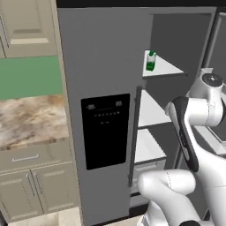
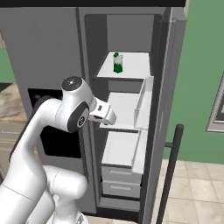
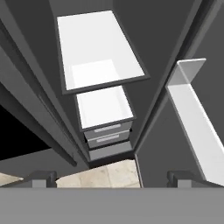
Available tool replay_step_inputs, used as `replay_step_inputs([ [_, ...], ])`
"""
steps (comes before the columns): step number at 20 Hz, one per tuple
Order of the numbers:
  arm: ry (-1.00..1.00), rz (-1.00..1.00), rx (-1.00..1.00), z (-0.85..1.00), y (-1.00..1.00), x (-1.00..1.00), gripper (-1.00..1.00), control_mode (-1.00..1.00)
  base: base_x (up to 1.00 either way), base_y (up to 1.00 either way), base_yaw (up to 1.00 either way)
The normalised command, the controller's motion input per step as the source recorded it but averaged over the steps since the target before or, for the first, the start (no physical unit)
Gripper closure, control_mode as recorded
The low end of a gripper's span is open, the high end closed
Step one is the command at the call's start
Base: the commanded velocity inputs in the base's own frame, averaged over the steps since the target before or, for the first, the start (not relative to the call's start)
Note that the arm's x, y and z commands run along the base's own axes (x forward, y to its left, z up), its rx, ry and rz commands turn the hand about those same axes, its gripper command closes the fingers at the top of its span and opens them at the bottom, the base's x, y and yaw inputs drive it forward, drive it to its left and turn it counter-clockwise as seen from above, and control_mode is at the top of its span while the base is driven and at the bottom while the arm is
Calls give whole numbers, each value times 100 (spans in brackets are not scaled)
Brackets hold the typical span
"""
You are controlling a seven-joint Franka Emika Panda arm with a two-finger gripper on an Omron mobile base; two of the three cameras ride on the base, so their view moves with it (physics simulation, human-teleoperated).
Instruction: Take a sugar cube from the saucer and place it inside the coffee. Then, grab milk from the fridge and place it next to the coffee on the counter to sweeten the coffee.
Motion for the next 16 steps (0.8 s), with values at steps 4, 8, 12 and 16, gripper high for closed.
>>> replay_step_inputs([
  [4, 0, 0, 0, 0, 0, 0, -100, 100, 44, -34, 4],
  [8, 0, 0, 0, 0, 0, 0, -100, 100, 57, -19, 1],
  [12, 0, 0, 0, 0, 0, 0, -100, 100, 56, -12, 0],
  [16, 0, 0, 0, 0, 0, 0, -100, 100, 44, -20, 0],
])
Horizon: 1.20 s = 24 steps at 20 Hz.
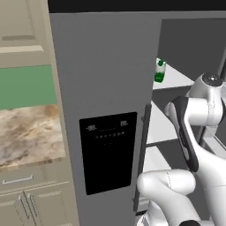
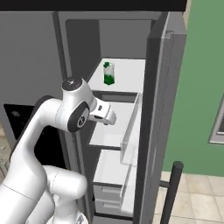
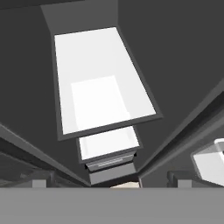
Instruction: Take a sugar cube from the saucer and place it inside the coffee. Then, grab milk from the fridge and place it next to the coffee on the counter to sweeten the coffee.
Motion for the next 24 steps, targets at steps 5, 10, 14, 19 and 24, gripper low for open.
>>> replay_step_inputs([
  [5, 0, 0, 0, 0, 0, 0, -100, 100, 31, -29, 0],
  [10, 0, 0, 0, 0, 0, 0, -100, 100, 33, -19, 0],
  [14, 0, 0, 0, 0, 0, 0, -100, 100, 26, -23, 0],
  [19, 0, 0, 0, 0, 0, 0, -100, 100, 6, -43, 0],
  [24, 0, 0, 0, 0, 0, 0, -100, 100, 12, -21, 0],
])
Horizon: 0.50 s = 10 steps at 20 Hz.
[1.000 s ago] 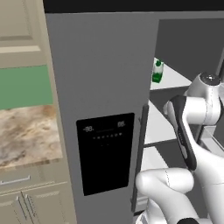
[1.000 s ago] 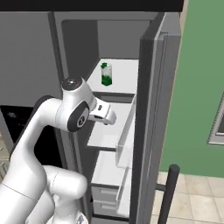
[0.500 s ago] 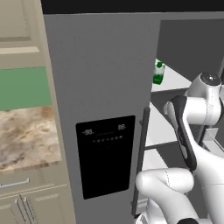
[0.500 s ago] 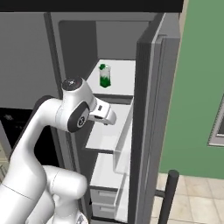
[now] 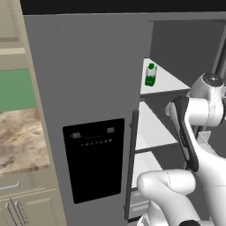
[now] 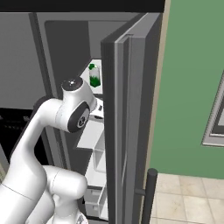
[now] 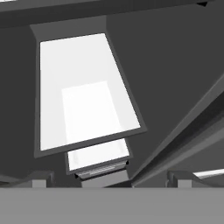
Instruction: Take a sugar cube from the saucer and place it inside the coffee. Then, grab milk from the fridge and place it next to the coffee on the counter to sweeten the coffee.
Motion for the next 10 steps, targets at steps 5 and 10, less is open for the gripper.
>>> replay_step_inputs([
  [5, -12, 0, 0, 33, 0, 6, -100, -100, 6, 0, 0],
  [10, -26, 0, 0, 73, 0, 7, -100, -100, 0, 0, 0],
])
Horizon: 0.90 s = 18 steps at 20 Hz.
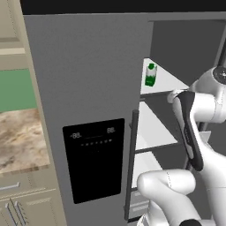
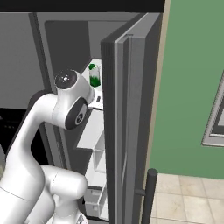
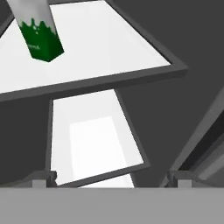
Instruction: Take a sugar cube from the saucer and place it inside the coffee. Then, grab milk from the fridge and place it next to the coffee on the counter to sweeten the coffee.
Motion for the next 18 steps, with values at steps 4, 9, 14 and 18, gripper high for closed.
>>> replay_step_inputs([
  [4, -22, 0, 0, 70, 3, 7, -100, -100, 0, 0, 0],
  [9, -10, 0, 0, 51, 22, 25, -100, -100, 0, 0, 0],
  [14, 0, 4, 0, 19, 15, 15, -100, -100, 0, 0, 0],
  [18, 0, 9, 1, 0, 1, 9, -100, -100, 0, 0, 0],
])
